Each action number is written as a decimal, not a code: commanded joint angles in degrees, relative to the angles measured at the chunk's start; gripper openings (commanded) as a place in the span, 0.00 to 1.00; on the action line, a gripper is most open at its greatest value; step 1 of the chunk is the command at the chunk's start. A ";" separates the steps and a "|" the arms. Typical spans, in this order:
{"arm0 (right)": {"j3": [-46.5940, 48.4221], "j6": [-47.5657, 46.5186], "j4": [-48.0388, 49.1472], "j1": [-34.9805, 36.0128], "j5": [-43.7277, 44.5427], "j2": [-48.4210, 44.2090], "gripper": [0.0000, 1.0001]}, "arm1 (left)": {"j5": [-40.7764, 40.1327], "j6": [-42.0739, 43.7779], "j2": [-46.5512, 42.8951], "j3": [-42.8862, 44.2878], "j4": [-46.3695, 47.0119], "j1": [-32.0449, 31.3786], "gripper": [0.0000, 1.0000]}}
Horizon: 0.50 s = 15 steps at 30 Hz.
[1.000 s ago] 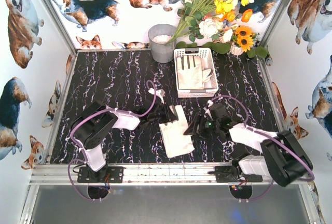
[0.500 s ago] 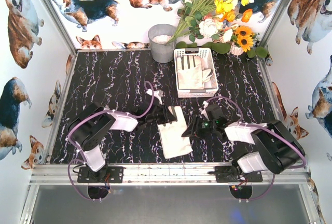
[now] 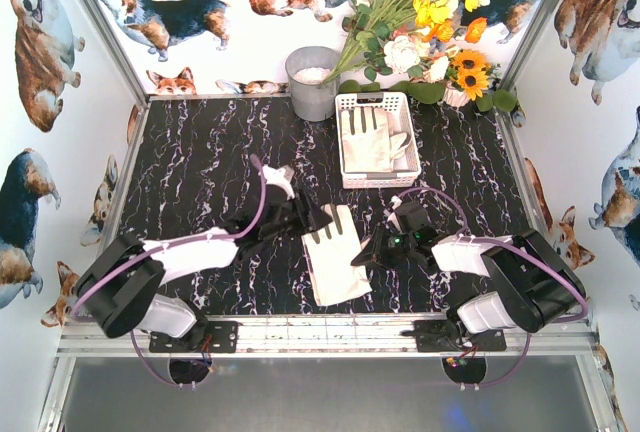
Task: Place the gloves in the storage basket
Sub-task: Pick up the glove from the center of the board.
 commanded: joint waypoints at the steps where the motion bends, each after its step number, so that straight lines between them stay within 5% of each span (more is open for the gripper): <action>1: -0.81 -1.43 -2.73 0.24 6.22 1.64 0.00 | -3.66 -3.02 -3.31 -5.75 -5.42 0.26 0.52; 8: -0.72 -1.43 -2.50 0.24 6.26 2.20 0.00 | -3.58 -8.37 -7.81 -15.65 2.45 0.28 0.59; 15: -0.35 -1.24 -1.86 0.24 5.80 3.12 0.00 | -0.83 -11.40 -2.47 -19.72 11.85 0.26 0.44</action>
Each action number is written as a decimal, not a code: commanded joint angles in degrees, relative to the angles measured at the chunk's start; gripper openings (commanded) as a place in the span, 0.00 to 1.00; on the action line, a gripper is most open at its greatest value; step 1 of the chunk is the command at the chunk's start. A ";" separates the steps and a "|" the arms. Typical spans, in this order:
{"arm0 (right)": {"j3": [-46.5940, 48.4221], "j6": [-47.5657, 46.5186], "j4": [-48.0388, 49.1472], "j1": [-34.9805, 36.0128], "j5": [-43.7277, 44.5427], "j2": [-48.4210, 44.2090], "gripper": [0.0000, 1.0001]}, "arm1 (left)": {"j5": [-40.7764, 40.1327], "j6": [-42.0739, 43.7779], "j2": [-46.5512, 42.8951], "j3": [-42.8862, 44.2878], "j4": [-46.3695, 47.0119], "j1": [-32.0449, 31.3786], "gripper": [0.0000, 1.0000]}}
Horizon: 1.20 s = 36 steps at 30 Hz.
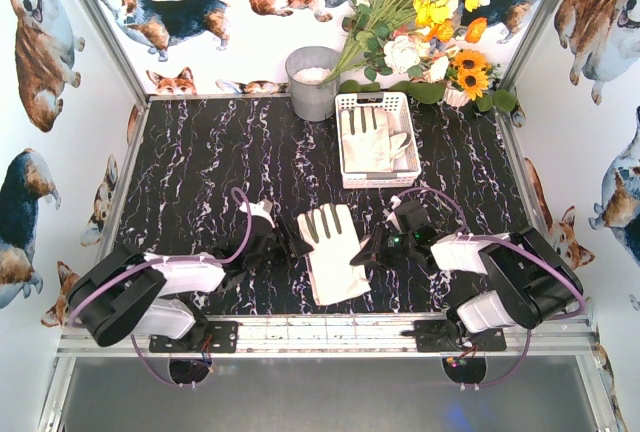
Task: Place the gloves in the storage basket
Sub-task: Pick up the glove from the center of the board.
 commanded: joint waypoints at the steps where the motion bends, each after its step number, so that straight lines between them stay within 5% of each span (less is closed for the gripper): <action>1: -0.58 -1.61 -2.82 0.24 6.43 1.85 0.00 | 0.75 -2.08 3.04 -1.90 6.74 0.25 0.43; 17: -0.52 -1.78 -2.82 0.24 6.24 1.61 0.00 | -1.18 1.38 11.24 -4.14 15.52 0.24 0.33; 22: -0.67 -1.45 -2.37 0.24 6.15 1.08 0.00 | 0.30 2.10 13.19 -4.14 19.29 0.18 0.18; 27: -0.72 -1.96 -1.92 0.24 5.26 -2.11 0.00 | 0.27 3.93 10.99 -3.84 19.92 0.13 0.00; 36: 2.77 -3.90 -11.81 0.32 5.38 -17.86 0.00 | -2.34 6.30 -0.74 -2.04 12.78 -1.18 0.00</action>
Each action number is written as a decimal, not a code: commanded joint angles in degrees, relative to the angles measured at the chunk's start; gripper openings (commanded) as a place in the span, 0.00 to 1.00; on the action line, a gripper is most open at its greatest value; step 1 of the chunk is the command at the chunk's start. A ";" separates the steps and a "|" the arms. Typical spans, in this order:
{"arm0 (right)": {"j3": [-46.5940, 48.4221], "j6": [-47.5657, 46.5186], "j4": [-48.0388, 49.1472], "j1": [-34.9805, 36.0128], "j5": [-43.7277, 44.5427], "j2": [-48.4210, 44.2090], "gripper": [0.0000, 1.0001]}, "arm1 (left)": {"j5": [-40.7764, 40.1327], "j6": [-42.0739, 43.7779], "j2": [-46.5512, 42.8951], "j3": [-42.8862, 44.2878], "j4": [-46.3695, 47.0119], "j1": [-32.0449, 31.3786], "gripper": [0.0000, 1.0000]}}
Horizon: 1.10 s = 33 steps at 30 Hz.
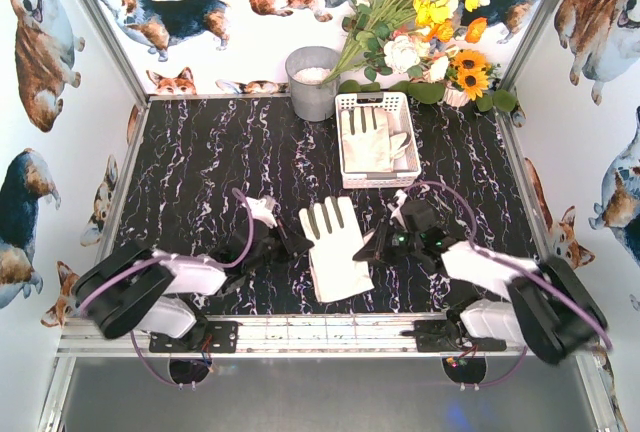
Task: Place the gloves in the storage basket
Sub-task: Pick up the glove from the center of the board, then place the glove in the bin.
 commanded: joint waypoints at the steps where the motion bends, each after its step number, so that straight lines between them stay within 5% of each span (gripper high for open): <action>1: 3.57 -3.51 -8.38 -0.13 3.24 -10.16 0.00 | -3.33 3.62 -7.45 2.02 -7.36 -0.47 0.00; 10: 15.20 -9.14 -22.40 -3.58 9.03 -20.81 0.00 | -8.41 14.34 -15.00 19.87 -27.47 -1.01 0.00; 19: 31.51 -14.33 -21.56 -13.05 5.24 -5.83 0.00 | -11.58 23.29 2.12 42.41 -35.07 1.51 0.00; 33: 46.71 -18.57 -20.24 -19.36 9.06 14.89 0.00 | 0.04 28.36 30.07 71.01 -33.94 9.86 0.00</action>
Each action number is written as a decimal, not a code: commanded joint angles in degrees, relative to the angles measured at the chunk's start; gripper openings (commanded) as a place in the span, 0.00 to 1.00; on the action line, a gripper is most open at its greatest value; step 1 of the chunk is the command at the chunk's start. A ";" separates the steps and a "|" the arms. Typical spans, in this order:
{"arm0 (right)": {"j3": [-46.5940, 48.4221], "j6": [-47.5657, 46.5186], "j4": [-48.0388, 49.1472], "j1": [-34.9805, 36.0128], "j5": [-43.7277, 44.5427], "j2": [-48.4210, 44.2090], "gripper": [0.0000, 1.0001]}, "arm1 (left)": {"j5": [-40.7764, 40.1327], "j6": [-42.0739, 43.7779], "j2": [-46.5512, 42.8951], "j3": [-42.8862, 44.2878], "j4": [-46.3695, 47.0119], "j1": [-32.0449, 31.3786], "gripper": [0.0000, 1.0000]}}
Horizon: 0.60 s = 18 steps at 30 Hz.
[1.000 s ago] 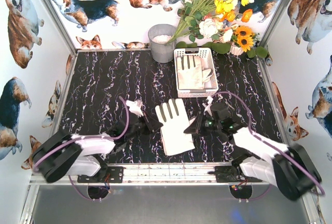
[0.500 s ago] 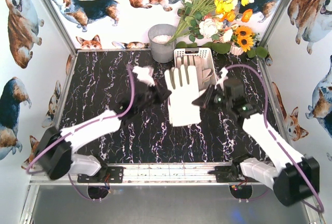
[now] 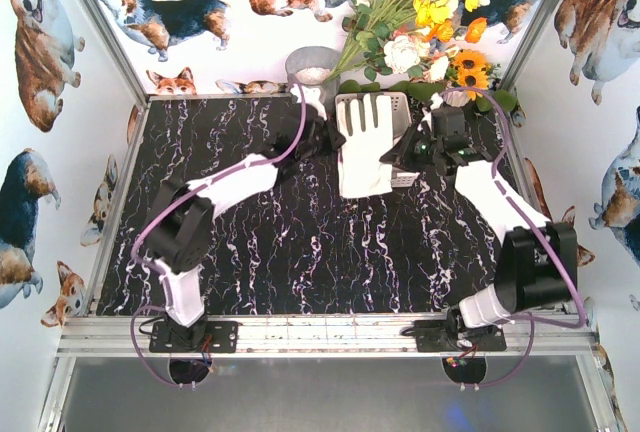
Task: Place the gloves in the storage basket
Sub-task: Place the glove in the bin.
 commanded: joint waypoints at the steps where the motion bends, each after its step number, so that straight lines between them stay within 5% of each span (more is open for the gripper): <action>1: 4.91 -2.41 2.87 -1.20 2.94 3.65 0.00 | 3.59 2.91 5.87 7.93 0.93 2.39 0.00; 18: 22.02 -7.32 3.22 -2.47 6.51 23.82 0.00 | 10.64 2.65 26.43 27.62 4.96 7.00 0.00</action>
